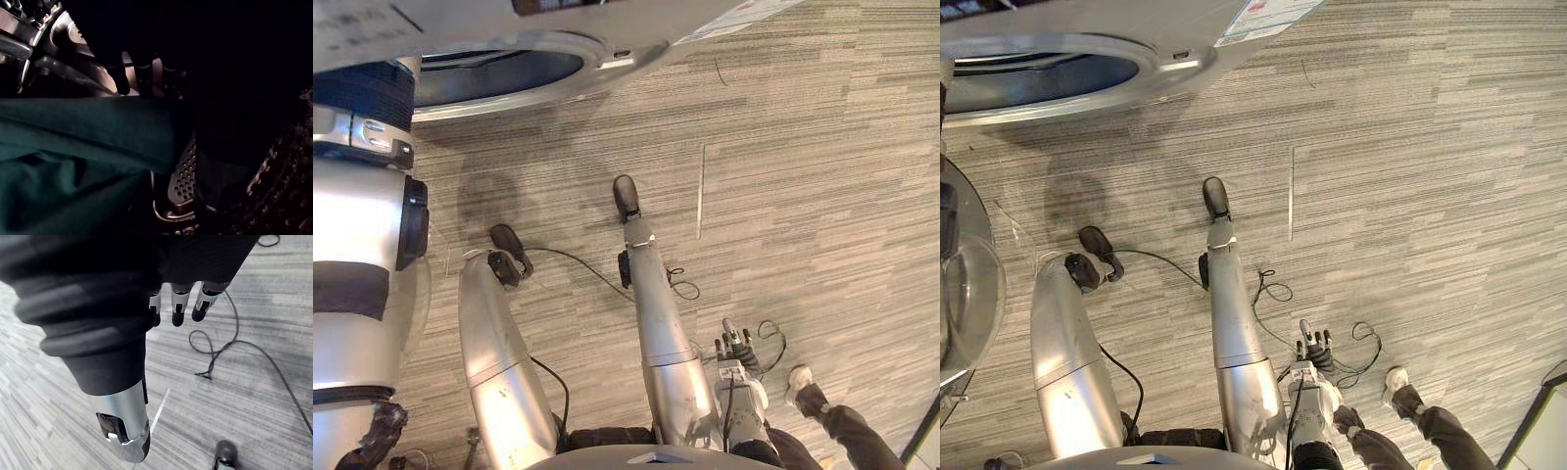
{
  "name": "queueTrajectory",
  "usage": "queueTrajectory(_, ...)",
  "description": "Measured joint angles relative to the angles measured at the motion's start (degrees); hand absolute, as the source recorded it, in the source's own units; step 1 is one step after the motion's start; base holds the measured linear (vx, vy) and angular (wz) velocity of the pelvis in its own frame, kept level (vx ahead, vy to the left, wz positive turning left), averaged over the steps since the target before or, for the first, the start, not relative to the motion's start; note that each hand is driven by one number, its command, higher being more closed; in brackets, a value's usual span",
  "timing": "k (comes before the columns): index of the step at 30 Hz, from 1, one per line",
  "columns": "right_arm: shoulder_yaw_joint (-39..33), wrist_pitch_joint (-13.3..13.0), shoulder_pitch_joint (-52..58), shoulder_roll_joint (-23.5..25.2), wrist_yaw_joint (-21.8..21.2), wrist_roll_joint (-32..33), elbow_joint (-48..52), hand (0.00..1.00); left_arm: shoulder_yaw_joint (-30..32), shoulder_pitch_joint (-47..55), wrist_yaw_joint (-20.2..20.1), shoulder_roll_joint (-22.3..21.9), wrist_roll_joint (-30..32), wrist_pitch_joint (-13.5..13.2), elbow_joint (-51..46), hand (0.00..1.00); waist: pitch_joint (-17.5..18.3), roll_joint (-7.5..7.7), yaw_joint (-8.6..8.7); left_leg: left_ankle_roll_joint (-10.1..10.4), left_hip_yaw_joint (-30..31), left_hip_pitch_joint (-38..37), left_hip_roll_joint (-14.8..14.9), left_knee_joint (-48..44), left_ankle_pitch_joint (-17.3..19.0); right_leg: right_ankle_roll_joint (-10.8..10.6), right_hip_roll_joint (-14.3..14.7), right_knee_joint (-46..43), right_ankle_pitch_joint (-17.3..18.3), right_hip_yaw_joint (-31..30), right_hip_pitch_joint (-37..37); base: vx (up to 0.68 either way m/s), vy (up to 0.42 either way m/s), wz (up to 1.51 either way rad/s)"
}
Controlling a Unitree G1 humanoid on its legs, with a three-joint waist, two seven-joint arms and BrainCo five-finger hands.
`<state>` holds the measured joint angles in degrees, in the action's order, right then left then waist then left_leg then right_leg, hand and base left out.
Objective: Pick up the laundry basket with both hands and put the clothes into the washing machine.
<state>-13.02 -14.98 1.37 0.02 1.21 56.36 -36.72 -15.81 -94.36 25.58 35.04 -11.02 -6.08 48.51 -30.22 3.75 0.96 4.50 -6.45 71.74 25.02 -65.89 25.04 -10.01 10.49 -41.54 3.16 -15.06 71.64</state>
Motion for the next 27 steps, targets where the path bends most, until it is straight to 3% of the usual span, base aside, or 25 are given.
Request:
queueTrajectory(4, -0.04, -0.09, 0.00, 0.00, 0.01, -0.15, 0.00, 0.00, 1.68, 0.00, 0.06, 0.04, 0.11, 0.41, 0.00, 0.00, 0.00, 0.00, 0.37, -0.13, 0.11, 0.32, -0.06, -0.31, -0.06, -0.03, -0.04, -0.47, -0.01, 0.04, 0.30, 0.02, 0.041, 0.02)
queueTrajectory(10, 1.09, 0.00, -0.01, -0.40, 0.03, -0.46, 0.06, 0.00, 9.30, 2.22, -0.85, -2.66, -0.15, 0.57, 0.00, 0.00, -0.01, -0.01, 0.83, -0.33, 0.08, -0.38, -0.32, 0.08, -0.35, -0.03, -0.31, -1.10, -0.01, 0.19, -0.19, 0.04, 0.043, 0.04)
queueTrajectory(15, 1.61, 0.24, -0.02, -0.35, 0.05, -0.46, -0.56, 0.00, 15.98, 14.32, -4.75, -9.88, -2.19, 0.57, -0.25, 0.00, -0.03, -0.11, 1.06, -0.12, -1.52, -7.88, -1.84, 5.39, -2.27, 0.21, -2.31, 2.34, -0.22, 0.29, -6.71, 0.05, 0.028, 0.21)
queueTrajectory(20, 1.53, 0.21, -0.28, -0.39, 0.13, -0.24, -0.98, 0.00, 22.69, 27.47, -6.00, -16.79, -1.09, 0.59, -0.62, 0.00, 0.03, -0.22, 0.97, 0.65, -1.64, -14.49, -3.30, 11.98, -4.87, 0.95, -3.94, 8.06, -1.58, 1.66, -13.53, 0.07, 0.004, 0.20)
queueTrajectory(25, 0.42, 0.19, -3.00, -0.30, 0.55, -0.08, -2.51, 0.00, 28.27, 43.94, -7.29, -25.52, -0.18, 1.55, 0.14, 0.00, 0.22, -0.23, 0.72, 1.22, -4.33, -26.37, -4.78, 18.98, -6.17, 1.23, -5.53, 11.40, -1.78, 1.64, -22.94, 0.10, -0.012, 0.07)
queueTrajectory(27, -1.26, 0.22, -3.93, -0.37, 0.76, -0.17, -2.60, 0.00, 29.34, 50.14, -8.48, -29.42, 0.06, 1.55, 1.56, 0.00, 1.12, -1.02, 0.87, 1.32, -5.27, -31.17, -5.73, 21.61, -6.50, 1.68, -6.38, 12.81, -1.48, 1.61, -27.03, 0.09, -0.013, 0.04)
